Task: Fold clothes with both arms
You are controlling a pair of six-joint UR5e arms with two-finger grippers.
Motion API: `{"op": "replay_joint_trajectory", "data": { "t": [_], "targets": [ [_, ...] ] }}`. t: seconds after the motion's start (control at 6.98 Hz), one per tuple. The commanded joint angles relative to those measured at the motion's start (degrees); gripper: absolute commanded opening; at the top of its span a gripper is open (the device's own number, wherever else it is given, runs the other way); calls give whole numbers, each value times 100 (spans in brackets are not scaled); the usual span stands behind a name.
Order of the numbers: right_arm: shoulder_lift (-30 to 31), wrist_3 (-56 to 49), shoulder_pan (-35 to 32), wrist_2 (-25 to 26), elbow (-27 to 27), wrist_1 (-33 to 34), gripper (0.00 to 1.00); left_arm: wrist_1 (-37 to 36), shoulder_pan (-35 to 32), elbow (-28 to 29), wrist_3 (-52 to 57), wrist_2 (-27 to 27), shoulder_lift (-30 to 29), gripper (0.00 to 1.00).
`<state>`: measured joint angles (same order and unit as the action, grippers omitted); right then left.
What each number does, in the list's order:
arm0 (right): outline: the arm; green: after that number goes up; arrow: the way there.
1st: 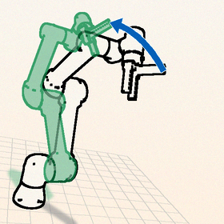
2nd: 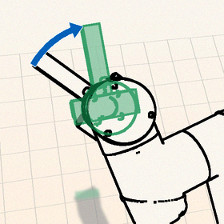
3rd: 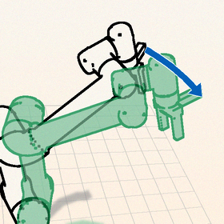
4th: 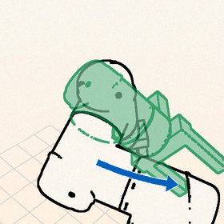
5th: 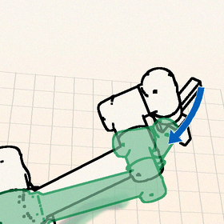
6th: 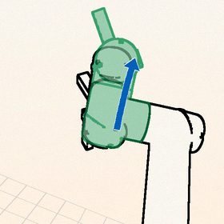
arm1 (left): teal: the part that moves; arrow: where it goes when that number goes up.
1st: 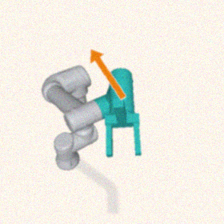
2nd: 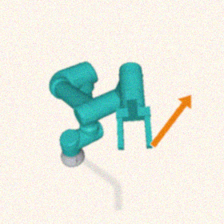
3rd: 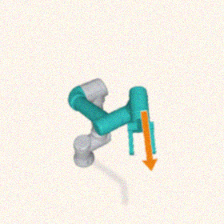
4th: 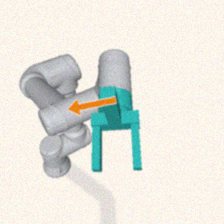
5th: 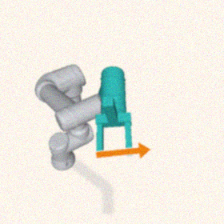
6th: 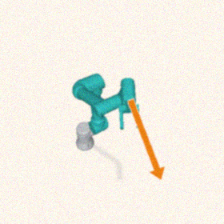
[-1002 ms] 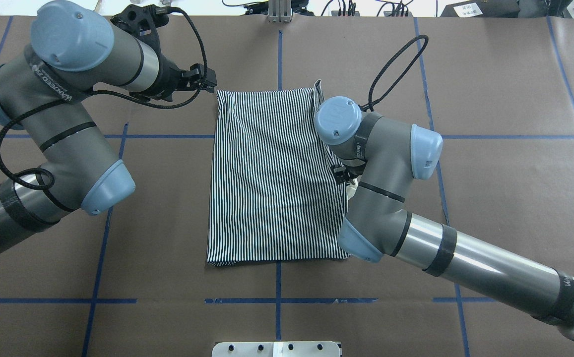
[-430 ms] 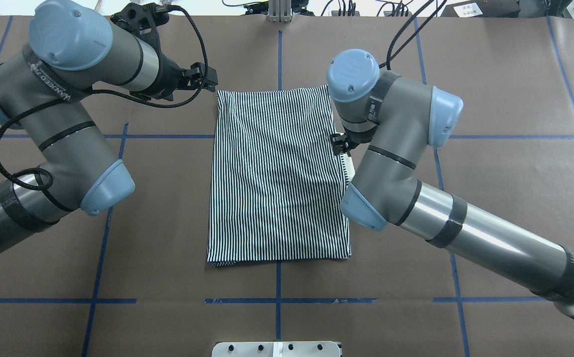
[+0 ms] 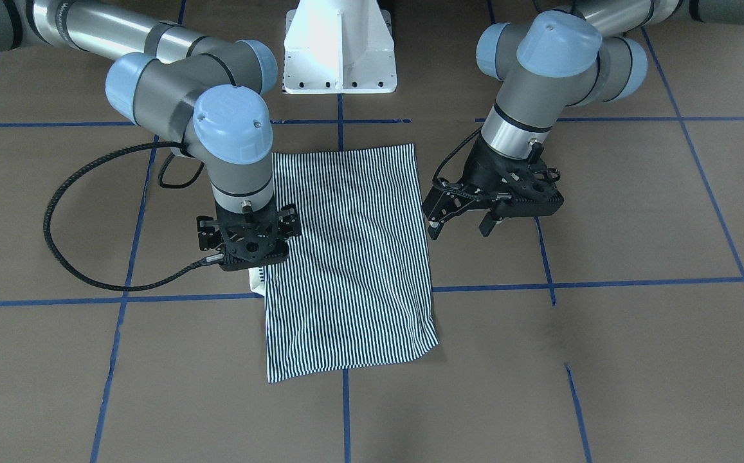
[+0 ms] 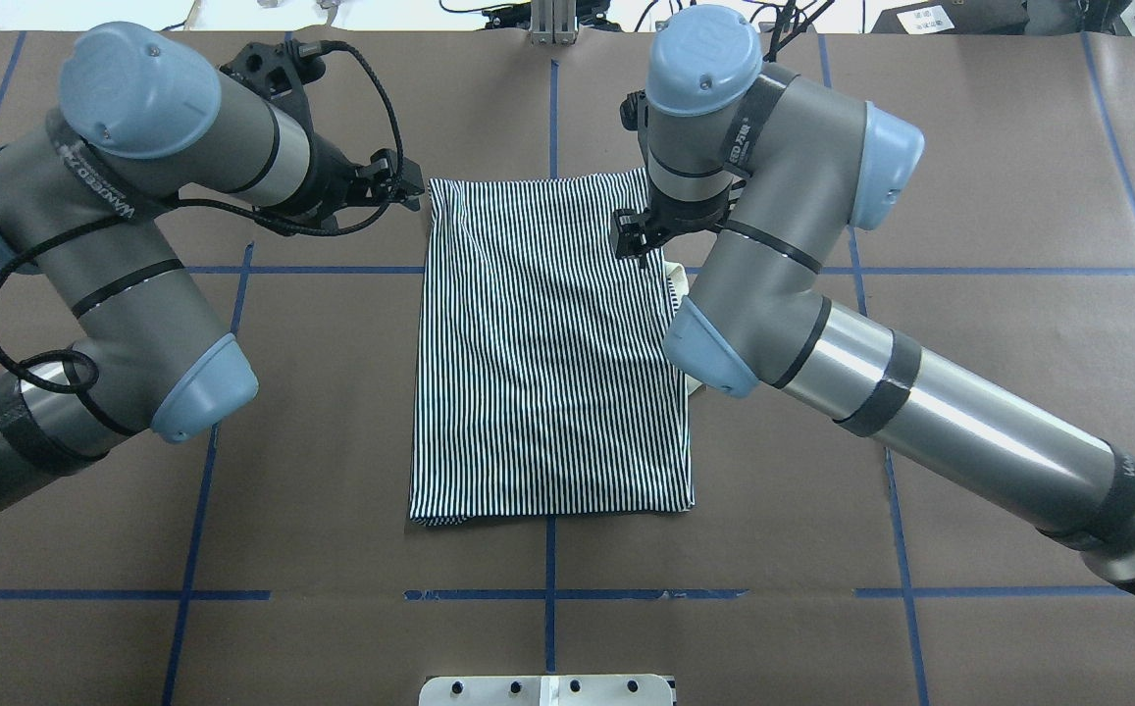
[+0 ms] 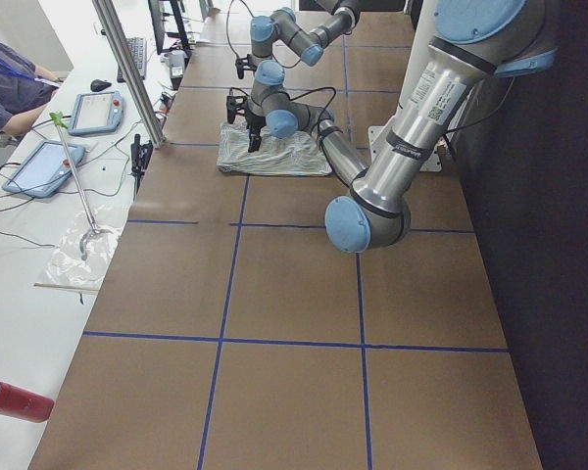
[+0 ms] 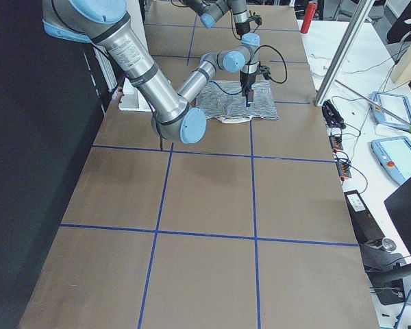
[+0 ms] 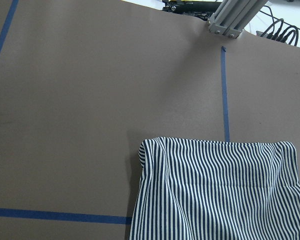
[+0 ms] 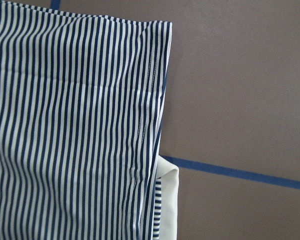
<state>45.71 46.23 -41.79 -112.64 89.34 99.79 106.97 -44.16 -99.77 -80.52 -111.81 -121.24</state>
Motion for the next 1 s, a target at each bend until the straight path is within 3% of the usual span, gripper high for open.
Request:
{"op": "replay_joint_trajectory", "data": {
  "t": [0.0, 0.43, 0.86],
  "targets": [
    [735, 516, -92, -511, 1134, -21, 100, -44, 535, -514, -1800, -264, 511, 100],
    [887, 791, -92, -539, 1393, -21, 100, -1017, 2433, -623, -4158, 1219, 400, 99],
    [913, 826, -92, -530, 1385, -21, 100, -1337, 2983, -614, -4665, 1460, 364, 98]
  ]
}}
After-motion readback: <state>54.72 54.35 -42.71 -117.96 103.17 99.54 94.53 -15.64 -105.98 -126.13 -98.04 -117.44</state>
